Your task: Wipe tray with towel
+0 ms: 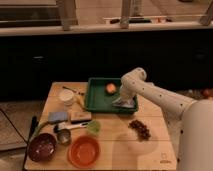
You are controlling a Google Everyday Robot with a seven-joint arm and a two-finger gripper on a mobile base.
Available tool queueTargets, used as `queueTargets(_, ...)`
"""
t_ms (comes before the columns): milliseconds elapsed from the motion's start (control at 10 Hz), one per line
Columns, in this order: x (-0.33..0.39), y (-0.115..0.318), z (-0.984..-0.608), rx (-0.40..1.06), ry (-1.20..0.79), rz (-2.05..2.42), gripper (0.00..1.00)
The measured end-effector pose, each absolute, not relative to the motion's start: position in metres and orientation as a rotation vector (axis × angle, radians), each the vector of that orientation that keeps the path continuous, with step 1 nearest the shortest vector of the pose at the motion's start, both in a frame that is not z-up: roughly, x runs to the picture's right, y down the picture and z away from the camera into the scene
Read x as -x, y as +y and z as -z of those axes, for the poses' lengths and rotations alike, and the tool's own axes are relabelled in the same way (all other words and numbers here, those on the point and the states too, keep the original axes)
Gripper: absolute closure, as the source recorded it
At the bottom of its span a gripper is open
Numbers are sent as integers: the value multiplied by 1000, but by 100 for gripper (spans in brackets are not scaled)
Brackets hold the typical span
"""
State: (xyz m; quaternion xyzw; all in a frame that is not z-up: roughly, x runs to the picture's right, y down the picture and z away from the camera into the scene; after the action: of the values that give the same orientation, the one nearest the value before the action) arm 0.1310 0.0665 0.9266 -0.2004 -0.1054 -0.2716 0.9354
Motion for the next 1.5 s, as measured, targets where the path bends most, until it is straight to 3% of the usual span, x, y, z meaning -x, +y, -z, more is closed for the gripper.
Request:
queueTargets(700,-43,72,-915,379,-290,717,97)
queueTargets(1500,-126,73,-911,422,-183,637,97)
